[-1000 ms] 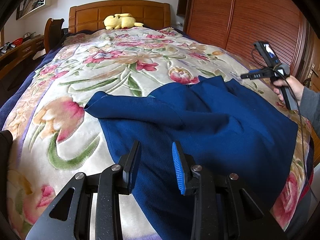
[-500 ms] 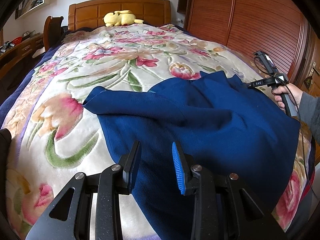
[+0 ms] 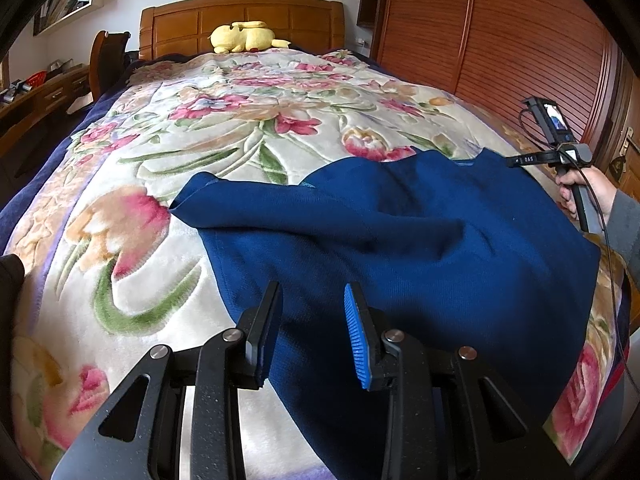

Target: Fold large clothes

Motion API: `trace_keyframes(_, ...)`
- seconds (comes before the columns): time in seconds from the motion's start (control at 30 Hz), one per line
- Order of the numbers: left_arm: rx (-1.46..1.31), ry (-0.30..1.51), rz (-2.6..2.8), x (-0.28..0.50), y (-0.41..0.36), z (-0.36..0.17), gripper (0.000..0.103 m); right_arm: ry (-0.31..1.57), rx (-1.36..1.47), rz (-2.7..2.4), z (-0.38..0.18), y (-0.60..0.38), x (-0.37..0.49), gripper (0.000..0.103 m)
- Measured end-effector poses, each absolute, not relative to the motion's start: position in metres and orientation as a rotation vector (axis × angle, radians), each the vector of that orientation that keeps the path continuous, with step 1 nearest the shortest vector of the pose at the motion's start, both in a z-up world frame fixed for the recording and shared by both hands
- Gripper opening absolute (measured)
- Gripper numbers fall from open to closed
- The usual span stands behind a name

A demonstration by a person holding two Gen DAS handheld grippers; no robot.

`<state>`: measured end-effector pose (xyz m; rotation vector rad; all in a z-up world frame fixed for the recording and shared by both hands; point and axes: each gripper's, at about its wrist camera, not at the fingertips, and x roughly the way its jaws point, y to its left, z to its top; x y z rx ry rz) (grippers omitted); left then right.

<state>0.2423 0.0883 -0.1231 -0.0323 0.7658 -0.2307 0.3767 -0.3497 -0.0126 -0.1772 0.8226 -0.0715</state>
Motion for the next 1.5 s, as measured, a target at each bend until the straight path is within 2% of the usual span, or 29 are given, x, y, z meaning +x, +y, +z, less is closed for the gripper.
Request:
trace_keyframes(0.07,-0.034,0.762,-0.229,0.242,0.089,-0.122,0.033,0.79,-0.196,-0.034,-0.004,-0.335,0.369,0.034)
trace_keyframes(0.17,-0.038,0.756,-0.224,0.241,0.092,-0.12,0.033,0.755,-0.212,0.093,0.01,-0.297,0.355,0.046)
trace_keyframes(0.53,-0.077,0.735,-0.181,0.238,0.116,-0.114,0.033,0.765,-0.279,0.512,0.001,-0.143,0.318,0.046)
trace_keyframes(0.8,-0.081,0.73,-0.175,0.238,0.121,-0.113,0.033,0.839,-0.297,0.561,-0.03,-0.091,0.333,0.046)
trace_keyframes(0.83,-0.082,0.73,-0.175,0.238,0.122,-0.113,0.033,0.847,-0.302,0.55,-0.033,-0.09,0.339,0.045)
trace_keyframes(0.87,-0.083,0.729,-0.175,0.238,0.123,-0.112,0.033,0.852,-0.308,0.542,-0.034,-0.087,0.342,0.035)
trace_keyframes(0.97,-0.083,0.728,-0.176,0.238,0.123,-0.112,0.033,0.839,-0.327,0.53,-0.034,-0.076,0.351,0.013)
trace_keyframes(1.2,-0.077,0.729,-0.176,0.238,0.122,-0.113,0.033,0.768,-0.371,0.522,-0.026,-0.065,0.339,0.008)
trace_keyframes(1.23,-0.076,0.729,-0.176,0.238,0.122,-0.113,0.033,0.743,-0.365,0.512,-0.023,-0.064,0.338,0.003)
trace_keyframes(1.37,-0.073,0.73,-0.175,0.238,0.121,-0.113,0.033,0.691,-0.29,0.484,-0.008,-0.067,0.343,0.003)
trace_keyframes(1.5,-0.07,0.73,-0.176,0.238,0.121,-0.113,0.033,0.698,-0.348,0.486,-0.012,-0.063,0.34,0.004)
